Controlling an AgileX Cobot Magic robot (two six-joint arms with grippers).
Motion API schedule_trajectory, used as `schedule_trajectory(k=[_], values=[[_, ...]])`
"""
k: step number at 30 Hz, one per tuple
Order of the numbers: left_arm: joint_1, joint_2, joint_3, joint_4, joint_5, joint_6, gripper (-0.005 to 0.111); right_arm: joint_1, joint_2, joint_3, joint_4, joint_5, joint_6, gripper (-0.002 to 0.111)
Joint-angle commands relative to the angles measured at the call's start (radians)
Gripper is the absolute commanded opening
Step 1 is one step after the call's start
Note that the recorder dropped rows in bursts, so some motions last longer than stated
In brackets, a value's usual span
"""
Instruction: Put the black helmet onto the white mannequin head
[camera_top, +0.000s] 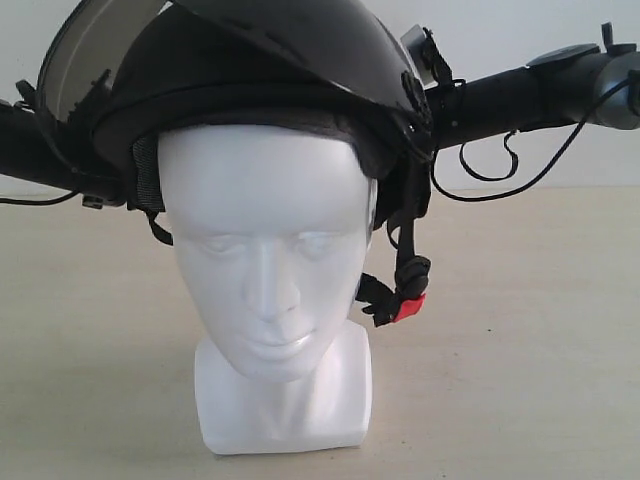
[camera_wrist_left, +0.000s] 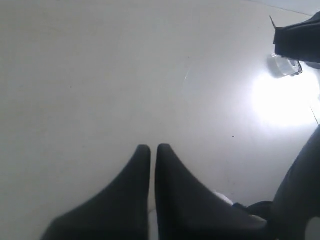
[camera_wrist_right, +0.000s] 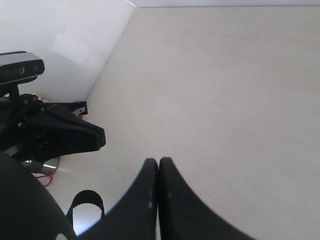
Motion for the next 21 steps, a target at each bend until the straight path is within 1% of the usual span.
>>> schedule_trajectory(k=[1, 6, 11, 14, 21], values=[[-0.015, -0.07, -0.013, -0.052, 0.066, 0.021, 0.004, 0.017, -0.007, -0.016, 0.047, 0.072, -0.06, 0.0], [-0.015, -0.124, -0.013, -0.056, 0.09, 0.021, 0.004, 0.017, -0.007, -0.068, 0.05, 0.072, -0.039, 0.0], [-0.015, -0.161, -0.013, -0.075, 0.155, 0.013, 0.004, 0.019, -0.007, -0.085, 0.052, 0.072, -0.023, 0.0], [-0.02, -0.183, -0.013, -0.08, 0.165, 0.014, 0.004, 0.034, -0.007, -0.085, 0.052, 0.072, -0.019, 0.0], [-0.023, -0.229, -0.013, -0.078, 0.247, 0.002, 0.004, 0.082, -0.007, -0.085, 0.052, 0.072, -0.023, 0.0]])
